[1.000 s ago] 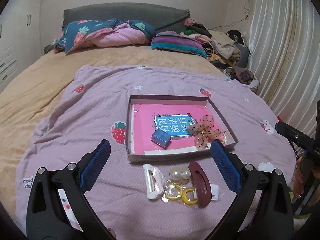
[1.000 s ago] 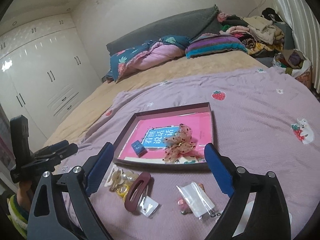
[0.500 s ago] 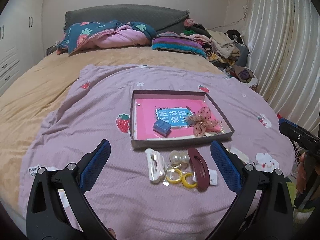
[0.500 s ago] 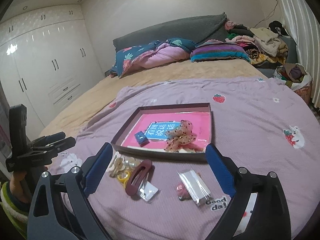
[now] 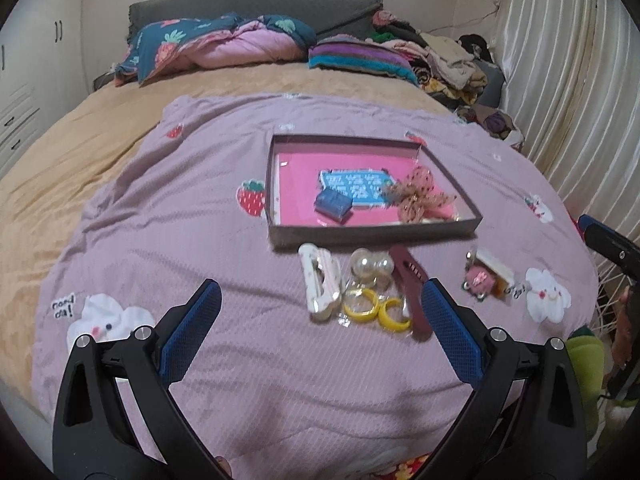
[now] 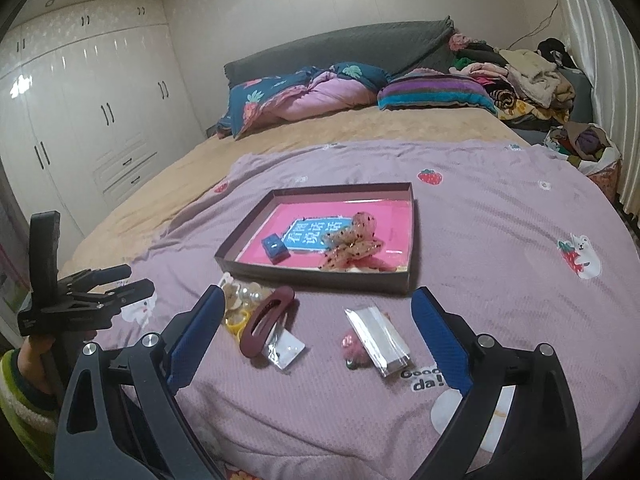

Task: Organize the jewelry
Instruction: 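Open both tools, release the case and bow, and withdraw from the box, then grasp the white hair claw with the left tool while the right tool grasps the maroon clip, then lift and carry the white claw and maroon clip over the box, then lower and release the white claw and maroon clip into the box, withdraw both tools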

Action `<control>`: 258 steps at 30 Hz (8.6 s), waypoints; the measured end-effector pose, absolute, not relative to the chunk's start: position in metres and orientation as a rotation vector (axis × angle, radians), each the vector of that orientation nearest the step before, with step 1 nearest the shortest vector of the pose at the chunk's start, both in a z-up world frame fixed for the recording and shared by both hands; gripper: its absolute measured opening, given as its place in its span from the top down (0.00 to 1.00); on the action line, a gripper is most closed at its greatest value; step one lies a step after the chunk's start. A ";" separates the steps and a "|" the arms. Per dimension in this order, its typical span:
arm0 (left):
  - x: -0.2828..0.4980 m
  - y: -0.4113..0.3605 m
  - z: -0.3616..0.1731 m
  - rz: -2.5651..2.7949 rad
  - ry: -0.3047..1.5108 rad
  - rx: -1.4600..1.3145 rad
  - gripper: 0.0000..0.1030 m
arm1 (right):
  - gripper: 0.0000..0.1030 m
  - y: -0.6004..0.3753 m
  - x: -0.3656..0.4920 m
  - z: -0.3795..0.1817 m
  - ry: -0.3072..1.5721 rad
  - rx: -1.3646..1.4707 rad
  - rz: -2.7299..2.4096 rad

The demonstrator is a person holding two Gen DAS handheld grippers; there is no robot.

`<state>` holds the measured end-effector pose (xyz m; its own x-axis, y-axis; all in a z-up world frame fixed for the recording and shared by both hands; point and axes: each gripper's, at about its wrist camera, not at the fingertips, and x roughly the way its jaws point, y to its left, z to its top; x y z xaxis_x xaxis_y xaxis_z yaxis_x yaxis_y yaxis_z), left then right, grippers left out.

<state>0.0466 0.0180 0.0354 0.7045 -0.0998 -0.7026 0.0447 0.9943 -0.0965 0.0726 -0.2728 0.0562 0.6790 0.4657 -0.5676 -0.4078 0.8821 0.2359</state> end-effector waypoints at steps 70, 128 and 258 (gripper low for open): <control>0.113 0.025 -0.044 -0.175 0.978 -0.169 0.42 | 0.75 -0.162 0.173 -0.066 1.079 0.110 0.647; 0.123 0.052 0.032 -0.114 0.823 -0.199 0.72 | 0.83 -0.204 0.136 0.027 0.807 0.172 0.713; 0.196 -0.035 0.033 -0.196 0.876 -0.105 0.36 | 0.22 -0.277 0.226 0.021 0.794 0.264 0.448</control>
